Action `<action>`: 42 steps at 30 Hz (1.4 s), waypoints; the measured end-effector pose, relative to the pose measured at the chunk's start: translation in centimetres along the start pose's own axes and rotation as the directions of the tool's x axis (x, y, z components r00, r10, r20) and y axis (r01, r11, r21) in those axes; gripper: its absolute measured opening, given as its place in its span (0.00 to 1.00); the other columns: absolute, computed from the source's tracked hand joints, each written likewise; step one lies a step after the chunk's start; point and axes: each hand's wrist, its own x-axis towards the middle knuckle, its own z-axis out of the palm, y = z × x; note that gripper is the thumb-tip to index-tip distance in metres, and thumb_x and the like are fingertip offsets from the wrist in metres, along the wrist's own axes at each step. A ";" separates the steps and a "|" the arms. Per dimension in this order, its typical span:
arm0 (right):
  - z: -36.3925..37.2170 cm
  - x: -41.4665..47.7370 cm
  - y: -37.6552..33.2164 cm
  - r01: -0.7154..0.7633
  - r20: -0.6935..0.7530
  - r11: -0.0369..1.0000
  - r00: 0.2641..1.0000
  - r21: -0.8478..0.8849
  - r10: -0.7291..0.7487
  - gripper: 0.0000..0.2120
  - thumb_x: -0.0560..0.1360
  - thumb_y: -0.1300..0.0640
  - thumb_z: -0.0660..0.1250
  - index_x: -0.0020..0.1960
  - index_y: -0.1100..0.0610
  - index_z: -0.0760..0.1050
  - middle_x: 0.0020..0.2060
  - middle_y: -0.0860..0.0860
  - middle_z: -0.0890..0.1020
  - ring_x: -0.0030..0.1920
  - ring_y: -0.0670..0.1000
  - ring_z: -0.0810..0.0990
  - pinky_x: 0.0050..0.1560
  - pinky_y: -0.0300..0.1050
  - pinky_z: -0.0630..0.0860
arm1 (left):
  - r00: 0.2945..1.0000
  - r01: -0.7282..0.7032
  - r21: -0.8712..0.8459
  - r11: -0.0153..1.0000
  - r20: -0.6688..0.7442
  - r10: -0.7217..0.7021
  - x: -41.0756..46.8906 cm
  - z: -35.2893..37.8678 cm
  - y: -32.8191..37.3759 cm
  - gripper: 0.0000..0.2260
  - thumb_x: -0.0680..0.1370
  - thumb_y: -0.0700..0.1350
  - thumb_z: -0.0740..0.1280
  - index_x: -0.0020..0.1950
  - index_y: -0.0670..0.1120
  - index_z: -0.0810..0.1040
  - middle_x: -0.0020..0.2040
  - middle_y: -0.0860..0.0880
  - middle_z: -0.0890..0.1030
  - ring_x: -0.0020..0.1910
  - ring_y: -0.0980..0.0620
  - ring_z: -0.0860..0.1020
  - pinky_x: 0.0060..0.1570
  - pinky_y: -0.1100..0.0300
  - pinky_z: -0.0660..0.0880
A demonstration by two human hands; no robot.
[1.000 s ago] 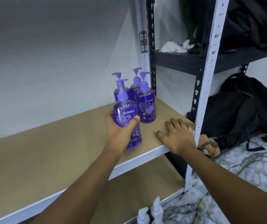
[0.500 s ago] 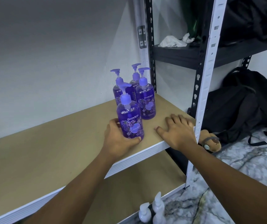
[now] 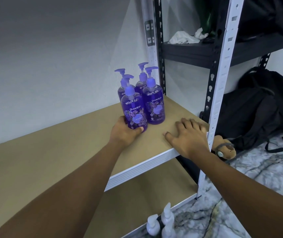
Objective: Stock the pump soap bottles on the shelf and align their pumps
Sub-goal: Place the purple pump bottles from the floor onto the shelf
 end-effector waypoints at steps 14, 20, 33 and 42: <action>-0.2 0.0 -0.1 -0.001 -0.014 1.000 1.000 0.005 0.001 0.34 0.77 0.32 0.51 0.76 0.51 0.64 0.78 0.50 0.61 0.79 0.55 0.53 0.76 0.54 0.48 | 1.000 0.024 0.045 0.999 0.016 -0.025 0.7 0.3 0.8 0.33 0.71 0.51 0.78 0.72 0.45 0.69 0.65 0.48 0.80 0.63 0.46 0.78 0.64 0.51 0.74; -0.1 -0.1 0.0 0.000 0.004 1.000 1.000 0.014 0.000 0.34 0.77 0.31 0.51 0.76 0.50 0.63 0.78 0.50 0.60 0.79 0.55 0.52 0.76 0.55 0.48 | 0.993 0.104 0.135 0.985 0.044 -0.111 -1.0 -0.7 2.0 0.30 0.75 0.51 0.75 0.71 0.40 0.68 0.66 0.45 0.77 0.64 0.42 0.77 0.57 0.57 0.73; -2.6 -4.2 -0.1 0.032 0.114 0.974 0.992 0.225 -0.059 0.24 0.76 0.39 0.63 0.68 0.50 0.75 0.71 0.53 0.72 0.72 0.56 0.66 0.74 0.58 0.59 | 0.991 0.055 -0.027 0.998 -0.122 -0.057 -15.2 -8.4 -2.1 0.10 0.79 0.48 0.69 0.42 0.43 0.81 0.48 0.57 0.81 0.48 0.54 0.81 0.49 0.64 0.68; -4.7 -14.2 -11.8 0.309 0.064 0.795 0.915 0.521 -0.398 0.13 0.77 0.50 0.69 0.59 0.54 0.80 0.57 0.50 0.82 0.57 0.50 0.79 0.59 0.41 0.70 | 0.950 0.100 -0.247 0.964 -0.263 -0.166 -28.0 -17.4 -8.9 0.07 0.79 0.38 0.70 0.42 0.47 0.79 0.39 0.51 0.83 0.37 0.54 0.84 0.42 0.60 0.78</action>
